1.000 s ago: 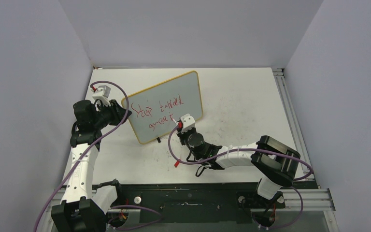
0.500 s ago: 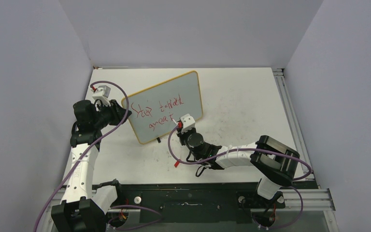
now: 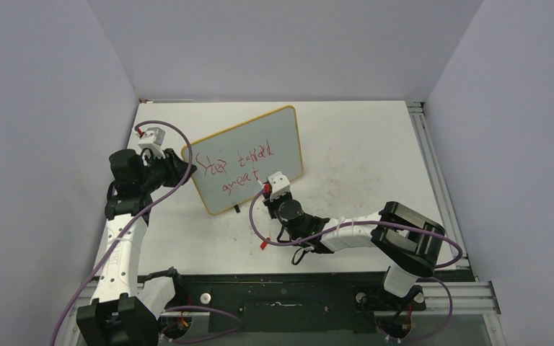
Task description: Write a sentence on the whiteboard
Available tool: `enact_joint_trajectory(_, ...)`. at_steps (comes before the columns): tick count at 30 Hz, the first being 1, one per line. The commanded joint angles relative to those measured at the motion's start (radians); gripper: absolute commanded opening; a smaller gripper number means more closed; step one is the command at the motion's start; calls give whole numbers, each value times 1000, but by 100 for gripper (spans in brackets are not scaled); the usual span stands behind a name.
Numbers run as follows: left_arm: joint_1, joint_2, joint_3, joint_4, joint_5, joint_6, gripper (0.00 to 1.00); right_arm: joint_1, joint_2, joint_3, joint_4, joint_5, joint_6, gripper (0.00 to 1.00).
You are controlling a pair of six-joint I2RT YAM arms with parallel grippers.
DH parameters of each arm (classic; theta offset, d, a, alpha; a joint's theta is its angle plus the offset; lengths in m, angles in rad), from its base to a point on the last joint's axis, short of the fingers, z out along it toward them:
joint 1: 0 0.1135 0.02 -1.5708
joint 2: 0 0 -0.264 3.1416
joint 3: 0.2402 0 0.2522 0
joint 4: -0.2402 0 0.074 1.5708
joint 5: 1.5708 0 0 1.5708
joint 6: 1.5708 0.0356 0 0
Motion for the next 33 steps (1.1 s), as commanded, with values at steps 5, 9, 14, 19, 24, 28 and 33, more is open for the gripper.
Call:
enact_joint_trajectory(5,6,-15,7,43,22,-1,29,-1,-6,27,20,54,-9,5)
enact_joint_trajectory(9,7,-13,6,43,22,-1,29,-10,-19,30,20,57,-18,5)
enact_joint_trajectory(14,6,-16,7,44,22,-1,29,-12,-26,40,22,51,-32,5)
enact_joint_trajectory(19,7,-17,5,42,21,-1,29,-12,-29,44,24,54,-37,5)
enact_joint_trajectory(24,7,-20,5,43,22,-1,29,-12,-39,44,24,56,-40,5)
enact_joint_trajectory(28,6,-17,4,43,23,-2,29,-12,-39,47,23,54,-39,5)
enact_joint_trajectory(33,7,-17,4,40,15,-4,29,-8,-70,34,23,29,-52,5)
